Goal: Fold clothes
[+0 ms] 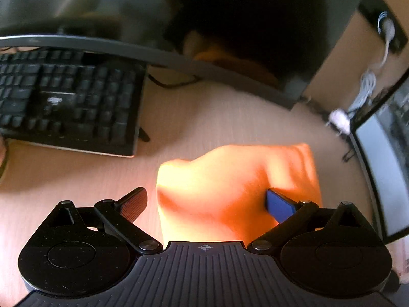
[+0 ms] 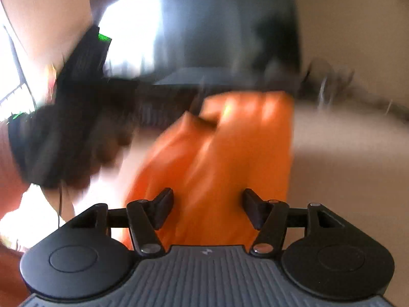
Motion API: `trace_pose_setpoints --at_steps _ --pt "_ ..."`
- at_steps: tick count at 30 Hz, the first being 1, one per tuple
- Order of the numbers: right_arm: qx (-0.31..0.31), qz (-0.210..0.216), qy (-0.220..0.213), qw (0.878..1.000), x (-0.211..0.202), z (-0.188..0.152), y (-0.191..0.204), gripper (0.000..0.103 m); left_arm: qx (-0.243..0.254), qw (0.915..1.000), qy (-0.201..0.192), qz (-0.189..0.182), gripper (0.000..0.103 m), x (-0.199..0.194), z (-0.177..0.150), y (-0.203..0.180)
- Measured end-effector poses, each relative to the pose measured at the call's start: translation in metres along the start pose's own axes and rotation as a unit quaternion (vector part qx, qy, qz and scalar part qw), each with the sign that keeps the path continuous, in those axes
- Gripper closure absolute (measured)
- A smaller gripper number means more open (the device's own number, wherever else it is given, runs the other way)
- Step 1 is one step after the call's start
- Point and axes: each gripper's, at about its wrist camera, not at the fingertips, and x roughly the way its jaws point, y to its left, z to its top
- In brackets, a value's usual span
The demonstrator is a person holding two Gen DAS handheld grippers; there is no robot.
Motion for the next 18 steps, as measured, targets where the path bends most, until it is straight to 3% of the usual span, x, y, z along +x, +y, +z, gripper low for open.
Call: trace_pose_setpoints --at_steps 6,11,15,18 --pt "0.027 0.011 0.007 1.0 -0.02 0.004 -0.017 0.04 0.005 1.0 -0.006 0.0 0.0 -0.004 -0.002 -0.004" --pt "0.073 0.039 -0.055 0.995 -0.059 0.033 -0.048 0.027 0.004 0.9993 -0.033 0.017 0.0 -0.042 -0.017 0.006" --pt "0.07 -0.023 -0.092 0.993 -0.055 0.066 -0.062 0.027 -0.005 0.9989 -0.042 0.018 0.0 -0.062 -0.029 0.01" --pt "0.032 -0.082 -0.092 0.992 -0.034 0.084 -0.061 0.025 -0.007 0.999 -0.039 0.019 0.0 -0.067 -0.035 0.011"
